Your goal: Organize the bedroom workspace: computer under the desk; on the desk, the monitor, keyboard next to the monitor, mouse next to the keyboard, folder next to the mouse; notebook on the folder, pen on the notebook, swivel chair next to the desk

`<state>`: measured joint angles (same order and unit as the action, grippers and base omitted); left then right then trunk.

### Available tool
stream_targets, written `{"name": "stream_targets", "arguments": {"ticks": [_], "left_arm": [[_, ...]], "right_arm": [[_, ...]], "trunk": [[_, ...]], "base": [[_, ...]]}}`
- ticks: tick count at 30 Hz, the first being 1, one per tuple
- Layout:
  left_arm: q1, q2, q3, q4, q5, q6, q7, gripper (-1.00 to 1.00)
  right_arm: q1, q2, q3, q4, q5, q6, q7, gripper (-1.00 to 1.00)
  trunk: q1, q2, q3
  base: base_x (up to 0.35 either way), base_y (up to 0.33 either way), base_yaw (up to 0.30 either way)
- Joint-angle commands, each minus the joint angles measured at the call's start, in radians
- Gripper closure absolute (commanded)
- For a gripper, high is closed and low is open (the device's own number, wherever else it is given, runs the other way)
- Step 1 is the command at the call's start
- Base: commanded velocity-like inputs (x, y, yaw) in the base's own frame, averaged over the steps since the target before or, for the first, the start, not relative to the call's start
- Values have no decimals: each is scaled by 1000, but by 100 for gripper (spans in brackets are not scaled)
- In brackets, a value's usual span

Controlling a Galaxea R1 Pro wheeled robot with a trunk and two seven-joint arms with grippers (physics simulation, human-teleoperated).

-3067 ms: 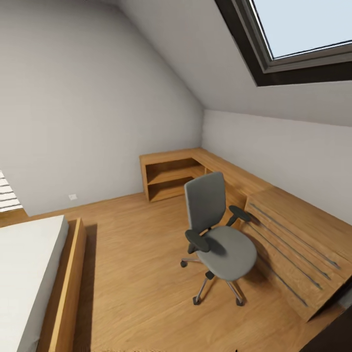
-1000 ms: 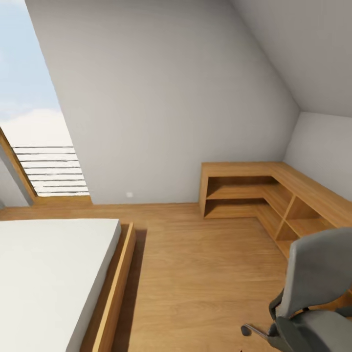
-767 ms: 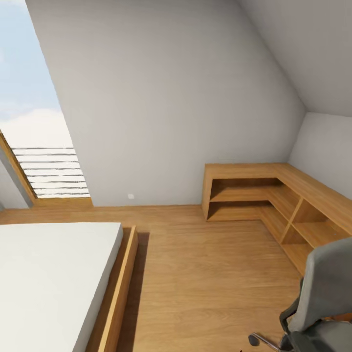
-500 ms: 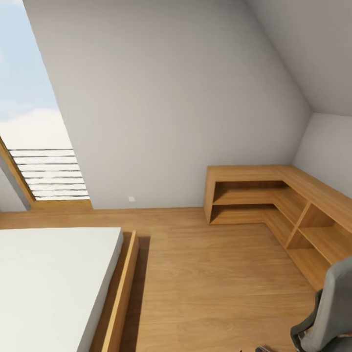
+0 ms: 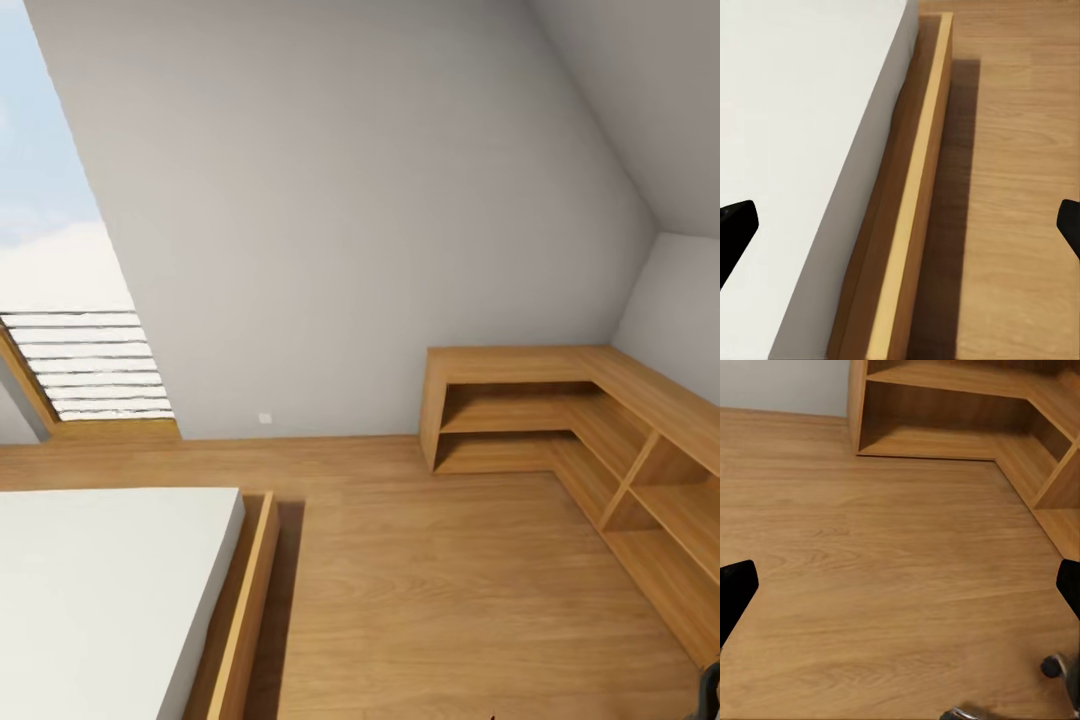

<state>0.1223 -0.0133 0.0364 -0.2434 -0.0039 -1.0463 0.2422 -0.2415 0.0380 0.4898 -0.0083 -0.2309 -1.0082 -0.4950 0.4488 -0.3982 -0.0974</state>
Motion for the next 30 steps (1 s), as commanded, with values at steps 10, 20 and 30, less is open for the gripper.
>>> {"name": "stream_targets", "arguments": {"ticks": [10,20,30], "left_arm": [[0,0,4,-1,-1,-1,-1,-100],[0,0,4,-1,-2,-1,-1,-100],[0,1,4,-1,-1,-1,0,-100]], "right_arm": [[-1,0,10,1,-8,-3,-2,-100],[-1,0,10,3,-8,-1,-1,-100],[-1,0,9,2,-9,-1,3,-100]], "trunk": [[1,-2,-2],[1,-2,-2],[1,-2,-2]], "base": [[336,0,0],[336,0,0],[336,0,0]]}}
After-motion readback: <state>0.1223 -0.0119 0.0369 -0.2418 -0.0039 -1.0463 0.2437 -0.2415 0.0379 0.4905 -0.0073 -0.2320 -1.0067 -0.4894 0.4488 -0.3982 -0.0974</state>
